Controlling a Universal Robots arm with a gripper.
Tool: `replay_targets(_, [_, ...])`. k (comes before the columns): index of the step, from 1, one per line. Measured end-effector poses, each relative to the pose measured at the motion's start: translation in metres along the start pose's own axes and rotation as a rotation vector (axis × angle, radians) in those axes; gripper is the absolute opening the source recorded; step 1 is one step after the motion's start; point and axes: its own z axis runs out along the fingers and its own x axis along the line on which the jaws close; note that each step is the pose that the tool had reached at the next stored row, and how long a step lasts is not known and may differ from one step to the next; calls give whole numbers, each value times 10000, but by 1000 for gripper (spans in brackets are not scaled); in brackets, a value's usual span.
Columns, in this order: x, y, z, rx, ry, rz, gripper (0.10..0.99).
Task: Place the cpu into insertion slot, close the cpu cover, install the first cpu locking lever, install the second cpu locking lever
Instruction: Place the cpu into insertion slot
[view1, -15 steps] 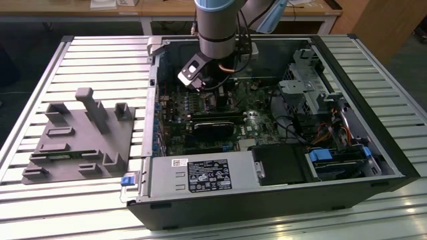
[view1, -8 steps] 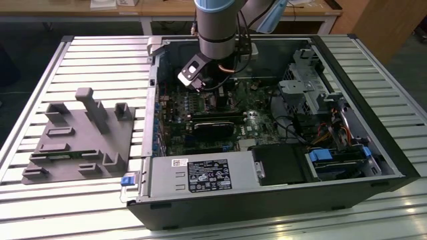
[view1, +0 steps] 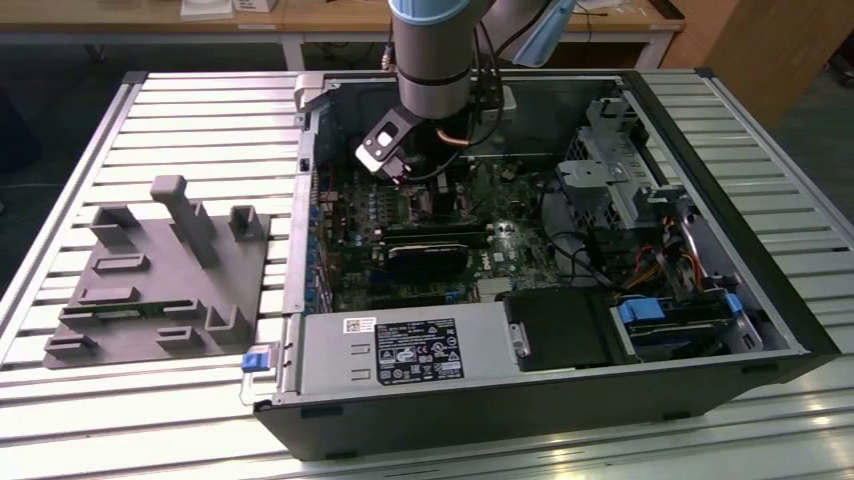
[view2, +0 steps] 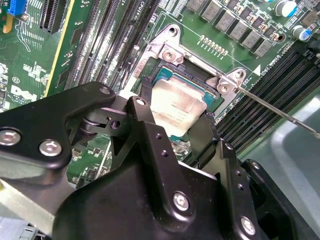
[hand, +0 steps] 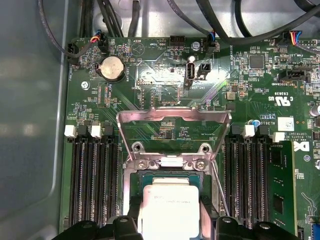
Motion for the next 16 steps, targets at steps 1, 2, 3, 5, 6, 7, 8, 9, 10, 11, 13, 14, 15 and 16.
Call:
replay_targets(1, [0,0,0,-1,1,0,537])
replay_targets(2, [1,0,2,-4,4,0,537])
replay_targets(3, [1,0,2,-3,5,0,549])
replay_targets(5, [0,0,2,-2,3,0,612])
replay_targets(6, [0,0,1,-2,2,0,612])
replay_targets(7, [0,0,1,-1,0,0,612])
replay_targets(8, [0,0,-1,1,-1,0,612])
replay_targets(9, [1,1,-17,0,13,2,612])
replay_targets(10, [1,2,-29,-1,18,2,612])
replay_targets(11, [2,4,-44,-1,17,2,612])
replay_targets(13, [4,9,-96,-1,18,2,612])
replay_targets(14, [5,10,-111,-1,18,2,612])
replay_targets(15, [5,11,-124,0,18,2,612])
replay_targets(16, [6,12,-134,0,17,2,612])
